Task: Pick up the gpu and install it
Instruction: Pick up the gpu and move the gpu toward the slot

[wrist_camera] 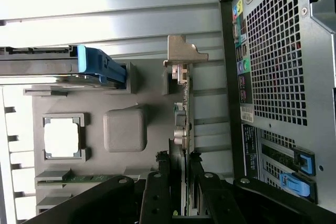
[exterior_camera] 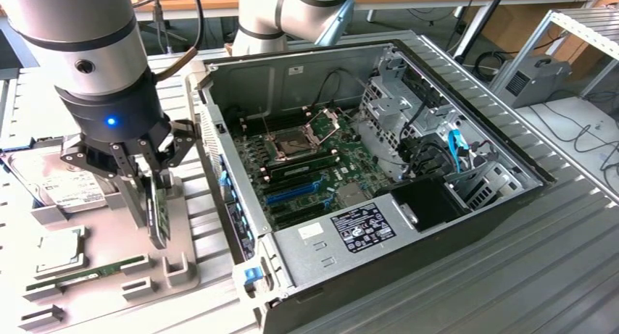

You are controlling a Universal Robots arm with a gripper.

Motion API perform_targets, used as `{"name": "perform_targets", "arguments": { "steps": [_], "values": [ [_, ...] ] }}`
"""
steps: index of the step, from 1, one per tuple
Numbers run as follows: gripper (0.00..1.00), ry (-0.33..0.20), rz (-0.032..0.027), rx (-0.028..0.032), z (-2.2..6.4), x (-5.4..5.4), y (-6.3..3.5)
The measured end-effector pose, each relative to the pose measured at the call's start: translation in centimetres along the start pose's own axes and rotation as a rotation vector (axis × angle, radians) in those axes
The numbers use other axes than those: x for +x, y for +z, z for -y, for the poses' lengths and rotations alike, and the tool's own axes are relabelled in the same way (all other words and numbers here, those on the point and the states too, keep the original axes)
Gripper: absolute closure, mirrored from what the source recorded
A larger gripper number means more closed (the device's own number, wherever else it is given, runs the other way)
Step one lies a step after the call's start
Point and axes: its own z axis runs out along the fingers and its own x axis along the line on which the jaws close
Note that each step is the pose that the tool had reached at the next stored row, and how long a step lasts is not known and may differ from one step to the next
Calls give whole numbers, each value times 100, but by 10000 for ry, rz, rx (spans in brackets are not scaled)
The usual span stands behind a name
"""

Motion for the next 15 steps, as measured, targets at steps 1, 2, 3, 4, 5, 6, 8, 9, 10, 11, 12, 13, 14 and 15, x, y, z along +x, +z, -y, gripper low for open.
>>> {"name": "perform_targets", "arguments": {
  "steps": [1,2,3,4,5,6,8,9,10,11,12,13,14,15],
  "values": [
    [74,1,0,-4,0,0,-4],
    [74,1,-1,-8,0,0,-8],
    [74,0,-1,-10,0,0,-10],
    [74,0,-1,-12,-1,0,-13],
    [74,0,-1,-14,-1,0,-17],
    [74,1,-1,-16,-1,0,-20],
    [74,1,-1,-19,-1,-1,-25],
    [74,1,-1,-20,-2,-1,-27],
    [74,1,-2,-19,-1,-1,-30],
    [74,1,-2,-20,-2,-1,-32],
    [74,1,-2,-21,-2,-1,-34],
    [74,1,-2,-21,-2,-1,-37],
    [74,1,-1,-22,-2,-1,-38],
    [74,1,-2,-23,-2,-1,-41]
  ]
}}
